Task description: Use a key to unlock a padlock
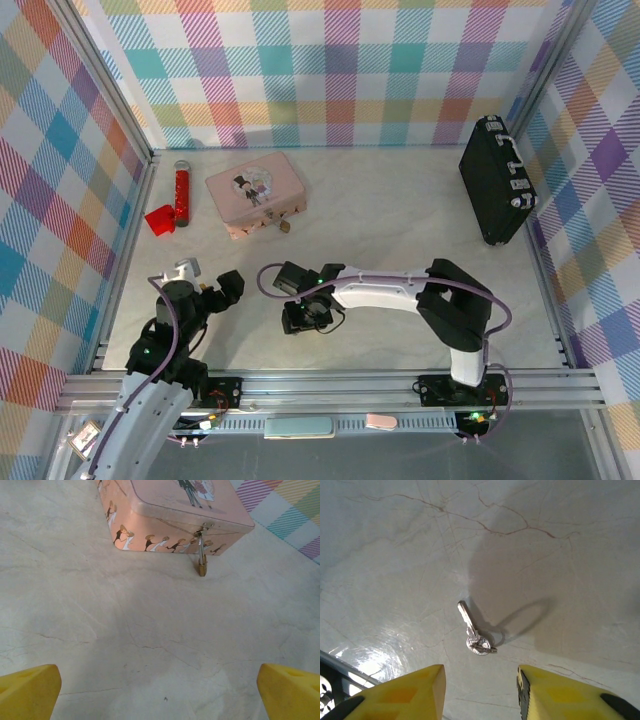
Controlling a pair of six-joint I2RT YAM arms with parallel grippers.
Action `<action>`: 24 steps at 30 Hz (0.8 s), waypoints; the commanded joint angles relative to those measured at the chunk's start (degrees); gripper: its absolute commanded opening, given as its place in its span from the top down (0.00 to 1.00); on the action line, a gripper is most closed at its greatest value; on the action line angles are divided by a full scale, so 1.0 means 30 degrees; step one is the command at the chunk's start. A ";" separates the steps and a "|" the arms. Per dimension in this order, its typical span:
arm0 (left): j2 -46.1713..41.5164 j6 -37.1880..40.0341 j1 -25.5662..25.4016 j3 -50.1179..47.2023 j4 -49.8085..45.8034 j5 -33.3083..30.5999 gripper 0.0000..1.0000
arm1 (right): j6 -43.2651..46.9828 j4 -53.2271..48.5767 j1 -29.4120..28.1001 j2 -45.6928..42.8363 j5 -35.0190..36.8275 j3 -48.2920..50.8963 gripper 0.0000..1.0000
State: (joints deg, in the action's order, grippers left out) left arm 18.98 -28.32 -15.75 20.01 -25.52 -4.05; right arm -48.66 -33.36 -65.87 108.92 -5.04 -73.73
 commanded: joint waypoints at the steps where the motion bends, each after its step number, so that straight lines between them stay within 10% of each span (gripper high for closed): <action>1: -0.0234 -0.0057 -0.0229 0.0244 -0.0196 -0.0348 0.00 | -0.0154 -0.1051 -0.0171 0.0552 -0.0095 -0.0730 0.59; 24: -0.0234 -0.0083 -0.0288 0.0186 -0.0137 -0.0524 0.00 | -0.0198 -0.2046 -0.0222 0.2442 -0.0196 -0.2263 0.73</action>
State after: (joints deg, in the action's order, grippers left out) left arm 18.98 -28.32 -16.10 20.01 -25.56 -5.23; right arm -48.88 -37.47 -66.04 115.09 -5.04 -79.18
